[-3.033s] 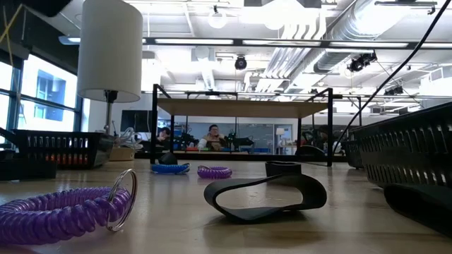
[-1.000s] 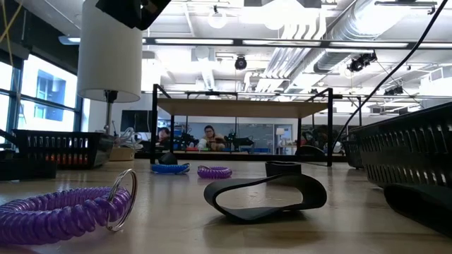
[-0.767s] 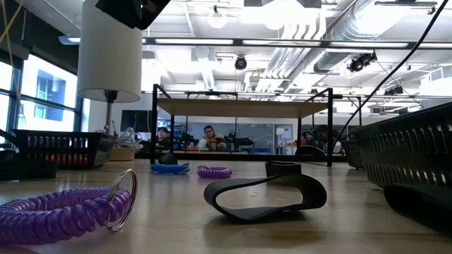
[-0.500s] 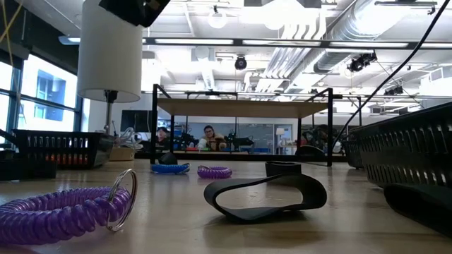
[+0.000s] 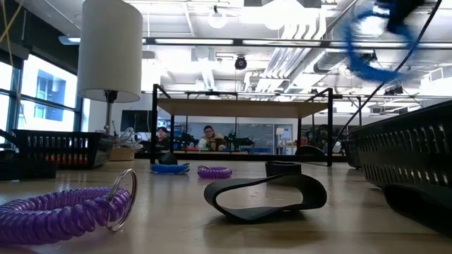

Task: Pick & Place Office Desk Supplies
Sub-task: Put the bottom blue spiral keychain into the top left bin

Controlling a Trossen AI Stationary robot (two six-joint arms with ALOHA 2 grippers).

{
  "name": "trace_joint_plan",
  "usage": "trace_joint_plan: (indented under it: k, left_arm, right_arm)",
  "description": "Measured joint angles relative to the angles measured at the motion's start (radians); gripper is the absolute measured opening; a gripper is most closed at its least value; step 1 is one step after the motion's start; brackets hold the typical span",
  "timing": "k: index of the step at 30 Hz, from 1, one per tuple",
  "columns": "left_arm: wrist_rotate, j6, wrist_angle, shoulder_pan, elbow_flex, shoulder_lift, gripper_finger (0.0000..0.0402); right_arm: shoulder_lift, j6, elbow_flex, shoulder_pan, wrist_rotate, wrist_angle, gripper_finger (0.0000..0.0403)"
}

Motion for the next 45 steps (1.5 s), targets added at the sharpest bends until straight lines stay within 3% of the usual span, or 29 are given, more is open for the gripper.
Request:
trace_joint_plan:
  k: [2, 7, 12, 26, 35, 45]
  left_arm:
    - [-0.016, -0.008, 0.0, 0.0, 0.0, 0.0, 0.023]
    - [-0.063, 0.001, 0.005, 0.0, 0.0, 0.0, 0.023]
    - [-0.108, 0.004, 0.034, 0.0, 0.0, 0.0, 0.023]
    - [-0.138, -0.018, 0.057, 0.016, 0.0, 0.0, 0.023]
    - [-0.127, -0.033, 0.058, 0.036, 0.0, 0.004, 0.023]
    - [-0.122, -0.053, 0.01, 0.033, 0.0, 0.005, 0.023]
  right_arm:
    - [-0.015, -0.109, 0.0, -0.033, -0.004, 0.062, 0.0003]
    - [-0.028, -0.389, 0.0, -0.097, -0.133, 0.262, 0.0003]
    - [-0.028, -0.544, 0.002, -0.162, -0.224, 0.359, 0.0003]
    - [-0.028, -0.692, 0.002, -0.268, -0.323, 0.446, 0.0003]
    - [-0.028, -0.693, 0.002, -0.266, -0.243, 0.446, 0.0003]
    - [-0.028, -0.718, 0.002, -0.253, -0.238, 0.48, 0.0003]
